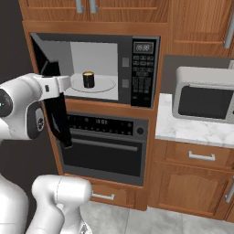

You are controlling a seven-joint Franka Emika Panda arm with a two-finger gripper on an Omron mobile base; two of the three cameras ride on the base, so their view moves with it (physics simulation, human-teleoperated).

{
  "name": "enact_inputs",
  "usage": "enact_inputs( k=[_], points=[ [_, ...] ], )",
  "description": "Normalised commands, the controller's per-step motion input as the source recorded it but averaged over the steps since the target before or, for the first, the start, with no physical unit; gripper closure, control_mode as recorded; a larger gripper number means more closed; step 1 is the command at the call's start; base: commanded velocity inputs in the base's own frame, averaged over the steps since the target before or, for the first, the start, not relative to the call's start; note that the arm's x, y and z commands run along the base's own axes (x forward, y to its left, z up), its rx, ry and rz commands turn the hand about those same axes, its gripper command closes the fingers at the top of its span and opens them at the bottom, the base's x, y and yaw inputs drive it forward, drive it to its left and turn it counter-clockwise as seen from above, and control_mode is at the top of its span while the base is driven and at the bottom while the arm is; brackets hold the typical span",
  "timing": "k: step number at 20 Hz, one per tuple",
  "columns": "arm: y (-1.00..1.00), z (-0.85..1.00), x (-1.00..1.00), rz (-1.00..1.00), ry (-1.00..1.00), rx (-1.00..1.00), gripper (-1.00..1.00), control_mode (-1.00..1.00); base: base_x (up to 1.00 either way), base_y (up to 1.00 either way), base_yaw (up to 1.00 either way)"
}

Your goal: Pick the mug from the counter and place it inside the microwave. Then close the microwave.

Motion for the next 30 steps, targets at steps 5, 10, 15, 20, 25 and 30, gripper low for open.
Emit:
enact_inputs(
  k=[5, 10, 15, 20, 25, 30],
  points=[
    [0.0, 0.0, 0.52, 0.01, 0.1, 0.0, -1.0, -1.0, 0.0, 0.0, 0.0],
    [0.0, 0.0, 0.48, 0.0, 0.11, 0.0, -1.0, -1.0, 0.0, 0.0, 0.0],
    [-0.01, 0.0, 0.43, 0.0, 0.1, 0.0, -1.0, -1.0, 0.0, 0.0, 0.0],
    [0.0, 0.0, 0.4, 0.0, 0.05, 0.0, -1.0, -1.0, 0.0, 0.0, 0.0],
    [0.0, 0.0, 0.43, 0.0, 0.0, 0.0, -1.0, -1.0, 0.0, 0.0, 0.0],
    [0.0, 0.0, 0.54, 0.0, 0.0, 0.0, -1.0, -1.0, 0.0, 0.0, 0.0]
  ],
)
